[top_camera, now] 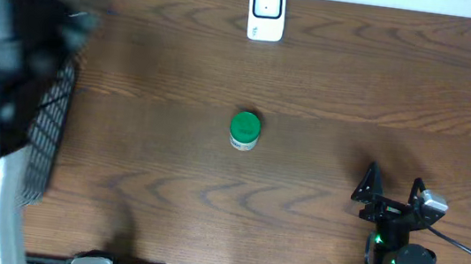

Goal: Scan the item barcode
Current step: 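Set the jar down mid-table and return the left gripper to the basket, then grasp the orange snack packet in the basket with the left gripper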

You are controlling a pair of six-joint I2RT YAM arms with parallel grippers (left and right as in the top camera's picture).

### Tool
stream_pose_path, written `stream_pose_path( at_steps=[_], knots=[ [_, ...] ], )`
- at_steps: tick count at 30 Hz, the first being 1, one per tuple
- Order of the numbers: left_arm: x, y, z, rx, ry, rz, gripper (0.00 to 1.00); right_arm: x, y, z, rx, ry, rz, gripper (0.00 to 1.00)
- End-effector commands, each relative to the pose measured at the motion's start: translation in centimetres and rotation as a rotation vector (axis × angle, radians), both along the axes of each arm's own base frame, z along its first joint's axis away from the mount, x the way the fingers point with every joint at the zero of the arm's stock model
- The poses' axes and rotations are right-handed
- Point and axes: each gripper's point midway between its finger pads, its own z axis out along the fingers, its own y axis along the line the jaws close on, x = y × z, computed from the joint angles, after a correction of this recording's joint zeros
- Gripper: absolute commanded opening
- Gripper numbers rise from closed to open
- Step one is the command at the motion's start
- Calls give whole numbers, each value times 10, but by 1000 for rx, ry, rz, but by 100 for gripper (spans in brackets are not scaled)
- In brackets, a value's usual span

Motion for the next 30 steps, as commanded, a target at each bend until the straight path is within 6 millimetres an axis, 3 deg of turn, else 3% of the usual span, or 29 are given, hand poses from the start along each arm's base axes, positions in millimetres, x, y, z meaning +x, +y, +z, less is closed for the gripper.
stream_pose_path(
  at_steps=[1,4,8,13,19,24,30],
  knots=[
    [-40,59,-16,60,143,181,98,0,-1,0,6,-2,-10,99],
    [-73,92,-45,-10,276,325,98,0,-1,0,6,-2,-10,99],
    [-94,128,-85,-100,373,472,98,0,-1,0,6,-2,-10,99],
    [-97,146,-145,-248,459,516,98,0,-1,0,6,-2,-10,99],
    [-87,162,-210,-268,527,514,98,0,-1,0,6,-2,-10,99],
    [-82,168,-244,-261,539,506,98,0,-1,0,6,-2,-10,99],
    [-93,179,-275,-216,640,521,98,0,-1,0,6,-2,-10,99]
  ],
)
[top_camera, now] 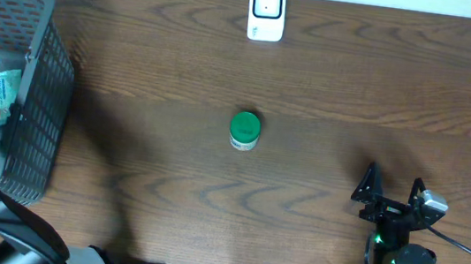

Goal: Scan the item barcode
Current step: 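Grasp the orange snack packet in the basket with the left gripper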

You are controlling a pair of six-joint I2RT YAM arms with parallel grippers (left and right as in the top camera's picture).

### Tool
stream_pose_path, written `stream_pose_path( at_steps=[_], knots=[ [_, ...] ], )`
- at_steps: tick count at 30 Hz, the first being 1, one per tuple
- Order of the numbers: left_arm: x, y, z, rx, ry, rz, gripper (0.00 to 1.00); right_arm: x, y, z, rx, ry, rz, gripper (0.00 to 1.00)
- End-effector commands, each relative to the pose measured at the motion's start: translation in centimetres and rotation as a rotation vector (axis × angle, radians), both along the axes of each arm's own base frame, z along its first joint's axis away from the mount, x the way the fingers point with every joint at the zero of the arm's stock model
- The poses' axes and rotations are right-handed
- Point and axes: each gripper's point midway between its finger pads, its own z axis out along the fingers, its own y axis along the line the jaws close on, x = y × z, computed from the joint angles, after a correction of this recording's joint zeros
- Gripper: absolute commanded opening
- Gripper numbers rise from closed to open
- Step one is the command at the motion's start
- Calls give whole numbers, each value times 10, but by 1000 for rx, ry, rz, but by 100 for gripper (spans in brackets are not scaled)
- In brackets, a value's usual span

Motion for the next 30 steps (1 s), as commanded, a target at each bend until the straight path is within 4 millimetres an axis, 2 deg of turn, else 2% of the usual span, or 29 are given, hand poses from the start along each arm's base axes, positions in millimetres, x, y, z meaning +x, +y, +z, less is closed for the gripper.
stream_pose_path(
  at_steps=[1,5,11,22,26,30],
  knots=[
    [-9,6,-21,-5,97,-28,98,0,-1,0,6,-2,-9,99],
    [-6,11,-44,-39,137,-32,98,0,-1,0,6,-2,-9,99],
    [-13,13,-78,-107,210,-18,98,0,-1,0,6,-2,-9,99],
    [-34,13,-121,-212,298,23,100,0,-1,0,6,-2,-9,99],
    [-39,7,-133,-240,322,54,89,0,-1,0,6,-2,-9,99],
    [-39,7,-136,-243,325,58,71,0,-1,0,6,-2,-9,99]
  ],
)
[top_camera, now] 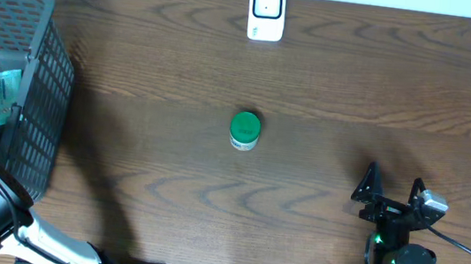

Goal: Scan the item barcode
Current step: 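Grasp the orange snack packet in the basket with the left gripper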

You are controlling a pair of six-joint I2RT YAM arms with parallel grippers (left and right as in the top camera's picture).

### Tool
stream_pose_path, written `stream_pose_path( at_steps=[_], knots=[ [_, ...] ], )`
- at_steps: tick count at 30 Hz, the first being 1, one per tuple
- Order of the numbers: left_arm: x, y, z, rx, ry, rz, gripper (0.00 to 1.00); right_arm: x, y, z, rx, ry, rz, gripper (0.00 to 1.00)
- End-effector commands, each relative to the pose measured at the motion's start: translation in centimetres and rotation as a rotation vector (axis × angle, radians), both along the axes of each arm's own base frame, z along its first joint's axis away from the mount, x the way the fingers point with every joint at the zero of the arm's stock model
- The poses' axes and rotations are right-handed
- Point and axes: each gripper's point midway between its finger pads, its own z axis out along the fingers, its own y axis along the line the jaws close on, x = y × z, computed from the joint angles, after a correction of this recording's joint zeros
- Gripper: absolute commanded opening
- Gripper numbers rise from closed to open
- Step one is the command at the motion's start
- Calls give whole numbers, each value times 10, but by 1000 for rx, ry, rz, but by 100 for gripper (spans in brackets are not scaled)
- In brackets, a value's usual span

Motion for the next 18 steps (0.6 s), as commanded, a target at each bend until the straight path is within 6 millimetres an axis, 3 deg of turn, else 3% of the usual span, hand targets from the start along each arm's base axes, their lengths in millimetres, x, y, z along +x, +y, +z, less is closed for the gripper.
stream_pose_path(
  at_steps=[1,7,12,14,18],
  knots=[
    [-22,-17,-36,-97,103,13,68,0,-1,0,6,-2,-9,99],
    [-23,-18,-36,-101,108,13,48,0,-1,0,6,-2,-9,99],
    [-24,-19,-31,-105,110,13,47,0,-1,0,6,-2,-9,99],
    [-21,-16,-21,-96,100,13,47,0,-1,0,6,-2,-9,99],
    [-5,-3,21,-53,39,14,47,0,-1,0,6,-2,-9,99]
  ],
)
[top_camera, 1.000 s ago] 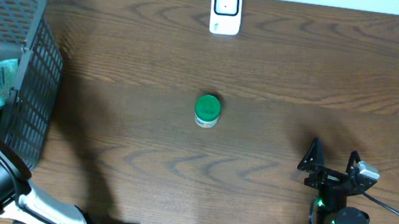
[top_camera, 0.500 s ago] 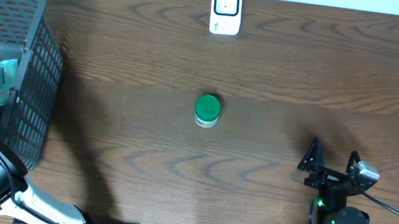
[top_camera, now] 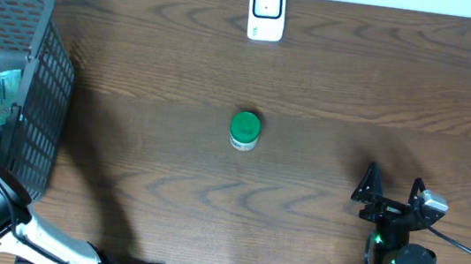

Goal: Scan the item barcode
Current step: 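Grasp the orange snack packet in the basket with the left gripper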

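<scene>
A small jar with a green lid (top_camera: 244, 129) stands at the middle of the wooden table. The white barcode scanner (top_camera: 266, 11) stands at the far edge, straight behind the jar. My right gripper (top_camera: 389, 185) rests low at the front right, open and holding nothing, well clear of the jar. My left arm fills the front left corner and reaches up along the basket's near side. Its fingers cannot be made out there.
A grey mesh basket (top_camera: 41, 119) stands at the left edge, holding a packet with a teal label and other goods. A black cable trails off the right arm's base.
My left arm was first a dark blur looming over the basket at the far left. Then it sat lower at the left edge with the basket uncovered, and then in the front left corner, where it still is. Jar, scanner and right arm never moved.
</scene>
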You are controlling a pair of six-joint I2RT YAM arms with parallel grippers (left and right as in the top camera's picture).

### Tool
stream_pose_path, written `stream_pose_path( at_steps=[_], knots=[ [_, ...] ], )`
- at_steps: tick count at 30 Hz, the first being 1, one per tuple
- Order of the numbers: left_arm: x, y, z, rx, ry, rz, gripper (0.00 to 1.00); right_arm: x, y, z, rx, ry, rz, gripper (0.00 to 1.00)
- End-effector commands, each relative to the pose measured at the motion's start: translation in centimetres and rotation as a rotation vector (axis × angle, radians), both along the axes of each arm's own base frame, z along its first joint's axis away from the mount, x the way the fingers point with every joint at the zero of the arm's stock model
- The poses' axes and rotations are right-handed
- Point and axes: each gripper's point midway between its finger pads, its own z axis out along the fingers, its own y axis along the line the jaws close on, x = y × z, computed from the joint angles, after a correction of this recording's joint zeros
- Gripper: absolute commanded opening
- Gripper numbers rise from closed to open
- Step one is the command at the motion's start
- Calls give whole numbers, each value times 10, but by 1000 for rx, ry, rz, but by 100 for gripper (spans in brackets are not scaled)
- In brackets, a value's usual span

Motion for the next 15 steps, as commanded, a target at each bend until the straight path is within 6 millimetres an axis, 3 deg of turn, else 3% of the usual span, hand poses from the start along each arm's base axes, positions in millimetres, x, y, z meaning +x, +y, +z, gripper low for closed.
stream_pose_path(
  at_steps=[1,9,12,15],
  knots=[
    [17,14,30,30,-73,12,47,0,-1,0,6,-1,-9,99],
    [74,22,173,163,-488,-15,47,0,-1,0,6,-1,-9,99],
    [92,9,231,225,-676,-47,47,0,-1,0,6,-1,-9,99],
    [115,-18,281,252,-869,-146,48,0,-1,0,6,-1,-9,99]
  ],
)
